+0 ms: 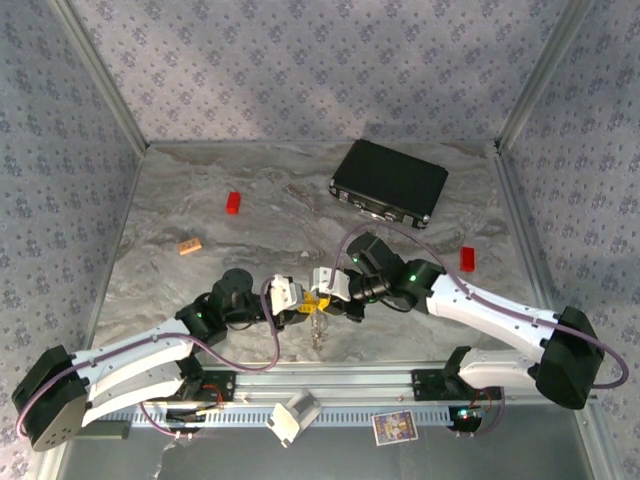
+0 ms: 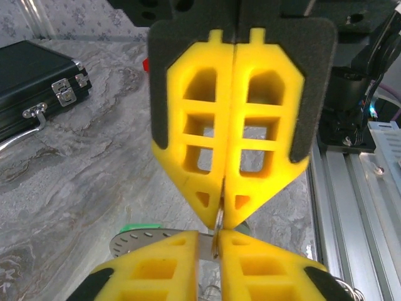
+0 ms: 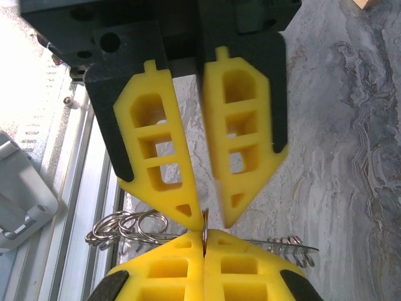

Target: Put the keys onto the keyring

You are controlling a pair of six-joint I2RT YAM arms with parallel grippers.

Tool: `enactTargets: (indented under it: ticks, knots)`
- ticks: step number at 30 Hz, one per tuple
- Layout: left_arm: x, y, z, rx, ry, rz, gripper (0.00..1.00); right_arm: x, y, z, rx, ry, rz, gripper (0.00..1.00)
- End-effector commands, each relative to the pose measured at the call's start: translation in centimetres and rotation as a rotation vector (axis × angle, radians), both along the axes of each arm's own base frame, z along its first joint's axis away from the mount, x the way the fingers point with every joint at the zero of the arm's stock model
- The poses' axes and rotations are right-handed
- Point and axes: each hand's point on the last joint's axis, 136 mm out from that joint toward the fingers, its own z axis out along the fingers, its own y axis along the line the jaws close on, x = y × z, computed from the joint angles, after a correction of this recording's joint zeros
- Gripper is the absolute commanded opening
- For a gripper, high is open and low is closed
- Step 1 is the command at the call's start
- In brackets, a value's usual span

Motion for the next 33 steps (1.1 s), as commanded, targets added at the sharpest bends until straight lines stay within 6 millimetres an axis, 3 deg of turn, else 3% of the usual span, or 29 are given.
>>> enactTargets:
  ticks: [1,4,6,9,16,22,30,33]
  knots:
    - [-0.1,-0.7,2.2,-0.045,-0.044,-0.032,0.09,-0.1,0.9,1.5,0.034,-0.03,0.032,0.0]
    - [-0.2,-0.7,2.3,-0.054,-0.041,-0.037,0.02,0.0,0.7,1.7,0.062,-0.019,0.015,0.07]
    - [-0.3,-0.7,2.3,-0.072,-0.038,-0.033,0.0,0.3,0.4,2.1,0.128,-0.006,-0.013,0.2]
    - [-0.1,-0.6,2.2,-0.116,-0.029,-0.012,0.0,0.6,-0.2,2.2,0.23,0.035,-0.063,0.3]
    - [0.1,-0.8,2.4,-0.187,0.0,0.005,0.0,0.7,-0.7,1.2,0.289,0.083,-0.125,0.32]
    - [0.0,-0.8,2.4,-0.188,0.001,0.002,0.0,0.8,-0.6,1.1,0.316,0.089,-0.125,0.28]
    - [0.1,-0.8,2.3,-0.186,-0.002,0.009,0.0,0.6,-0.9,1.2,0.316,0.099,-0.117,0.07]
    - [0.4,-0.8,2.1,-0.168,-0.003,0.024,0.13,0.5,-1.0,1.3,0.298,0.095,-0.109,0.0]
